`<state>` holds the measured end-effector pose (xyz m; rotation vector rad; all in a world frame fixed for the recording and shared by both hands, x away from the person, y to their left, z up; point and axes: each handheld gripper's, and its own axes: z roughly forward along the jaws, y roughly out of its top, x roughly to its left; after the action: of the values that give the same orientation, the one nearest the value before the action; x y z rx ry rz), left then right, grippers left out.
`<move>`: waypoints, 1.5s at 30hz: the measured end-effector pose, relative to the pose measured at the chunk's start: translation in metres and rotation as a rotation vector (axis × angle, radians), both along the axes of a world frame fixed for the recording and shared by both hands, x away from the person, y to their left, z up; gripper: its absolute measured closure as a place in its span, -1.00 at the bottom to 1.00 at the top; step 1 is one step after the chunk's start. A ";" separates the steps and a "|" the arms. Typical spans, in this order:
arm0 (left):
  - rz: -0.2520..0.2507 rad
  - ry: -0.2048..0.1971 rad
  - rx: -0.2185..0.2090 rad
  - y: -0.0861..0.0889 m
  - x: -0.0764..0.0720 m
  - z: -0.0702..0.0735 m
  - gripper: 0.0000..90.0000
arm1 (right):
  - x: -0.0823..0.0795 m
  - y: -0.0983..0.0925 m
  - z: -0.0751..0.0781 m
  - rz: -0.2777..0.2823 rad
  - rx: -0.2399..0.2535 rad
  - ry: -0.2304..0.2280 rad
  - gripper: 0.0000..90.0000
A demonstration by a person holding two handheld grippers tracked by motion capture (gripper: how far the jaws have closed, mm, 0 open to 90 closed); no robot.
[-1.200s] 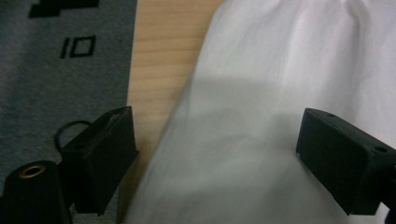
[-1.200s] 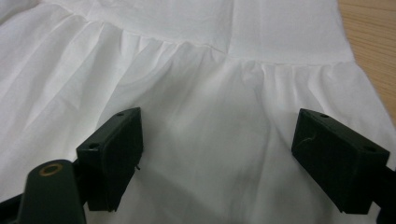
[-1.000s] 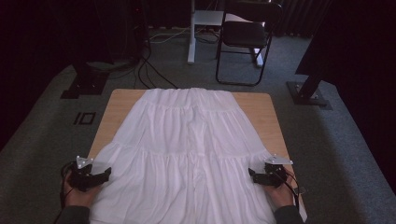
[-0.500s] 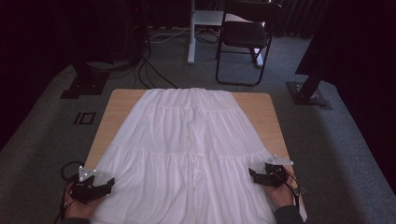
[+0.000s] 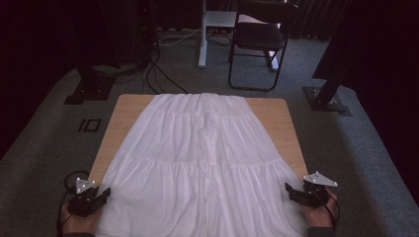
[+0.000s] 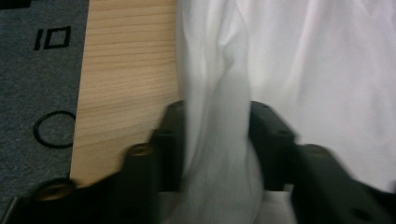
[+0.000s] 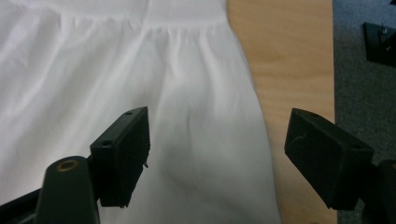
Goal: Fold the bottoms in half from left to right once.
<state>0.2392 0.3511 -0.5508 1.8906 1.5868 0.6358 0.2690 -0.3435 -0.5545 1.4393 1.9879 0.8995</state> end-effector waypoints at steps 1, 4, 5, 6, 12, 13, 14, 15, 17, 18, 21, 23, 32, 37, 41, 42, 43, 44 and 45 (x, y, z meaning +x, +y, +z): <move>-0.018 0.002 0.006 -0.002 0.000 0.000 0.67 | -0.002 -0.002 -0.002 -0.003 -0.003 0.007 -0.53; -0.029 -0.011 0.063 -0.010 -0.001 0.000 0.88 | -0.006 -0.006 -0.007 -0.010 -0.004 0.021 -0.53; -0.027 -0.015 0.072 -0.011 -0.001 0.000 0.89 | -0.007 -0.008 -0.008 -0.013 0.001 0.025 -0.53; -0.022 -0.017 0.067 -0.010 -0.001 0.000 0.89 | -0.006 -0.009 -0.009 -0.019 0.004 0.026 -0.53; -0.019 -0.026 0.050 -0.007 0.000 -0.001 0.89 | -0.003 -0.017 -0.013 -0.040 0.025 0.045 -0.49; -0.019 -0.027 0.048 -0.006 0.000 -0.001 0.88 | -0.002 -0.017 -0.015 -0.035 0.022 0.056 -0.46; -0.020 -0.027 0.045 -0.006 0.001 -0.001 0.88 | -0.002 -0.017 -0.016 -0.030 0.037 0.054 -0.44; -0.022 -0.026 0.039 -0.005 0.001 -0.001 0.87 | -0.002 -0.017 -0.015 -0.023 0.034 0.057 -0.39; -0.024 -0.032 0.024 -0.003 0.001 -0.002 0.86 | -0.002 -0.015 -0.015 -0.016 0.032 0.057 -0.34; -0.025 -0.033 0.016 -0.002 0.001 -0.003 0.86 | -0.002 -0.015 -0.015 -0.017 0.033 0.056 -0.34; -0.029 -0.046 0.000 0.000 0.000 -0.004 0.84 | -0.002 -0.014 -0.015 -0.003 0.031 0.053 -0.36; -0.026 -0.048 -0.019 0.002 0.000 -0.005 0.82 | -0.003 -0.012 -0.015 0.008 0.030 0.056 -0.42; -0.020 -0.051 0.136 -0.008 0.002 0.000 0.92 | -0.003 -0.013 -0.009 0.009 0.031 0.072 0.66; 0.036 -0.085 0.179 0.006 0.004 0.013 0.92 | -0.003 -0.017 -0.010 -0.004 0.054 0.072 0.86; 0.092 -0.111 0.202 0.024 0.009 0.026 0.92 | -0.004 -0.017 -0.010 0.001 0.054 0.074 0.91; 0.108 -0.117 0.204 0.028 0.010 0.028 0.92 | -0.004 -0.016 -0.010 0.003 0.051 0.074 0.92; 0.120 -0.120 0.208 0.033 0.012 0.030 0.92 | -0.004 -0.016 -0.010 0.005 0.048 0.074 0.93; 0.131 -0.119 0.212 0.037 0.014 0.032 0.92 | -0.004 -0.016 -0.010 0.006 0.047 0.074 0.93; 0.142 -0.119 0.214 0.041 0.016 0.033 0.92 | -0.004 -0.016 -0.010 0.006 0.046 0.074 0.93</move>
<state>0.2556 0.3920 -0.5182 1.8610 1.6405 0.9969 0.2652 -0.3593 -0.5641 1.5130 2.0385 0.9125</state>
